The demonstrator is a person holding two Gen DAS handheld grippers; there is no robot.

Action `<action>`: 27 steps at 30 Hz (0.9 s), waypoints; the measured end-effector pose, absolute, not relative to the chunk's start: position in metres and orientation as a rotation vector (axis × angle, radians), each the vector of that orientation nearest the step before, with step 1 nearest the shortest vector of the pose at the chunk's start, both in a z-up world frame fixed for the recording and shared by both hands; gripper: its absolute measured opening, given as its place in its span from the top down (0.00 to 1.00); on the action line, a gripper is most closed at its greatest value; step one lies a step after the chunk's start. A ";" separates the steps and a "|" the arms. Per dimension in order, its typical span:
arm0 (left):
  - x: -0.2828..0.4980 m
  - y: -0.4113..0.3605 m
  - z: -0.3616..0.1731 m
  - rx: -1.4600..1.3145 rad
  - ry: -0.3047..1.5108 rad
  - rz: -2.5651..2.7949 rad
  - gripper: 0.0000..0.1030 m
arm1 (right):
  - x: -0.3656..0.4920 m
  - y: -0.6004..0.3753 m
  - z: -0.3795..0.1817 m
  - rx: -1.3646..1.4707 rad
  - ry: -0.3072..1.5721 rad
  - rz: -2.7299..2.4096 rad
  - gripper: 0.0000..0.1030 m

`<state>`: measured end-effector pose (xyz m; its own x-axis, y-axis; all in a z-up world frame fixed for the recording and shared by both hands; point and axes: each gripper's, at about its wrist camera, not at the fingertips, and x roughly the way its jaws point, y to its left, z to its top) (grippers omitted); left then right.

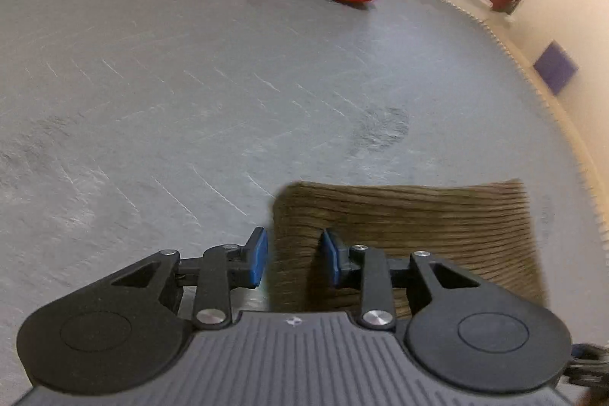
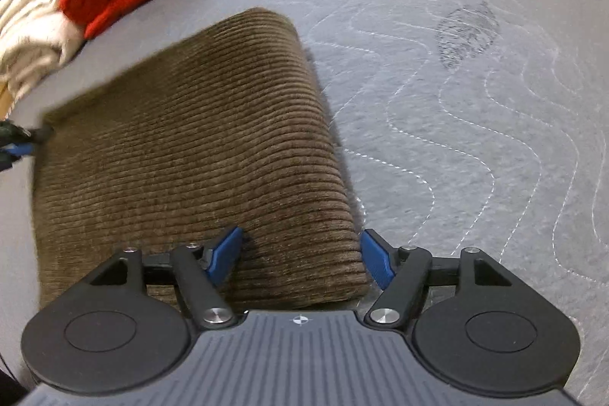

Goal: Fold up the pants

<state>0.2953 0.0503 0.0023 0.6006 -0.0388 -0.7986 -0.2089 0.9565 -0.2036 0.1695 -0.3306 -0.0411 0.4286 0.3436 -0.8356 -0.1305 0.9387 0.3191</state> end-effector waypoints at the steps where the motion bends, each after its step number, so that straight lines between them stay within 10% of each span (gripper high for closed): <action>1: 0.291 0.047 0.013 -0.259 0.870 0.109 0.66 | 0.169 -0.330 -0.041 0.217 1.090 0.302 0.31; 27: 0.239 -0.016 0.002 0.060 1.067 0.064 0.54 | 0.151 -0.342 -0.036 0.194 1.108 0.277 0.33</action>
